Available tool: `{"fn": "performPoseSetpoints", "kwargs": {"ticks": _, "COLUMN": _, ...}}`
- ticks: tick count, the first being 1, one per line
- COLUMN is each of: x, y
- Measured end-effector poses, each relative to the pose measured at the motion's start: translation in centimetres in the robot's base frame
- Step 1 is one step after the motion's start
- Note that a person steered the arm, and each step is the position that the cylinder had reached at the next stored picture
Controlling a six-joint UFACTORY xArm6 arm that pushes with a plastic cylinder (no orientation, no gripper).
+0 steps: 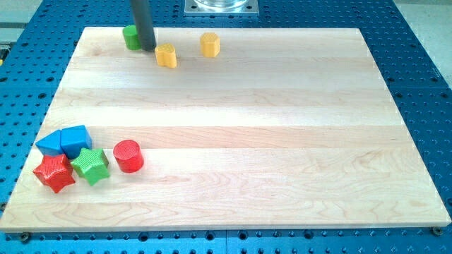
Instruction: Form a diagonal line with yellow blocks and green circle
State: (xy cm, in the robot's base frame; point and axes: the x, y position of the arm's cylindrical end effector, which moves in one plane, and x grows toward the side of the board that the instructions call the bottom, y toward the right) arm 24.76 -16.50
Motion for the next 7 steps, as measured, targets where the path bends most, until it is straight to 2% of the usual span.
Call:
{"fn": "performPoseSetpoints", "kwargs": {"ticks": 2, "x": -3.1, "y": -3.0}}
{"fn": "performPoseSetpoints", "kwargs": {"ticks": 3, "x": -2.0, "y": -2.6}}
{"fn": "performPoseSetpoints", "kwargs": {"ticks": 5, "x": -1.9, "y": 15.0}}
{"fn": "performPoseSetpoints", "kwargs": {"ticks": 6, "x": -0.3, "y": 22.2}}
{"fn": "performPoseSetpoints", "kwargs": {"ticks": 7, "x": 1.9, "y": 22.3}}
